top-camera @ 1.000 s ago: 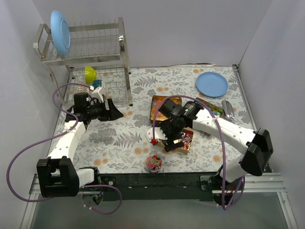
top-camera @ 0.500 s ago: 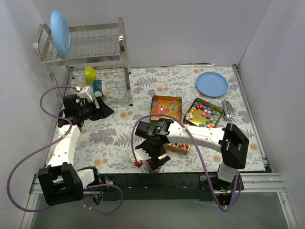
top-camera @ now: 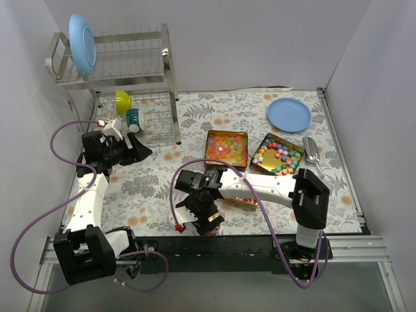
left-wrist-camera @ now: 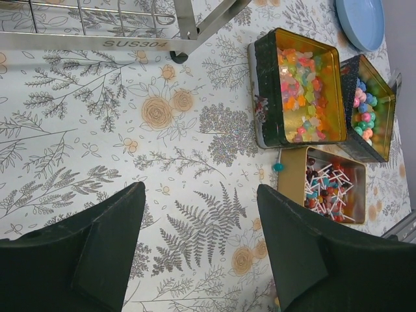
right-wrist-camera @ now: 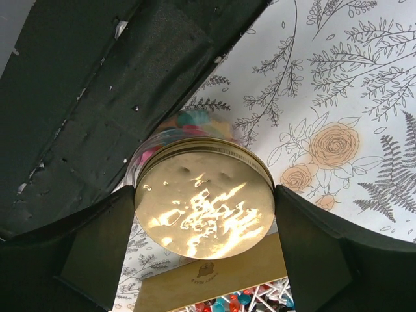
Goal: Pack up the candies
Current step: Close the bottle lid on the packing bottle.
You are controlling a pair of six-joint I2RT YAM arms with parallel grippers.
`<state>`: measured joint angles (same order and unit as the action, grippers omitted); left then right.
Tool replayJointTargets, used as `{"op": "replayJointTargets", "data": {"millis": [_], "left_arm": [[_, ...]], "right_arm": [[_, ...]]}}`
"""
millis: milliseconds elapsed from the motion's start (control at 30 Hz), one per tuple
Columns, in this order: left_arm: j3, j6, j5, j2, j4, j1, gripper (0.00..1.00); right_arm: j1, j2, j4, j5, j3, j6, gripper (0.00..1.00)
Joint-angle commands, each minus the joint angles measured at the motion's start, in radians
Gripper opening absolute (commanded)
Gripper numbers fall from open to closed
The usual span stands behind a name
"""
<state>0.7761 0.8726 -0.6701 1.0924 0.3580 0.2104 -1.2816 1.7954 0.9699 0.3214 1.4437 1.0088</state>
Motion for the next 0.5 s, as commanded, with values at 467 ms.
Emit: {"op": "replayJointTargets", "data": {"millis": [467], "left_arm": [[-0.031, 0.029, -0.051, -0.032, -0.044, 0.014, 0.69]], "right_arm": [[-0.032, -0.048, 0.015, -0.002, -0.065, -0.026, 0.82]]}}
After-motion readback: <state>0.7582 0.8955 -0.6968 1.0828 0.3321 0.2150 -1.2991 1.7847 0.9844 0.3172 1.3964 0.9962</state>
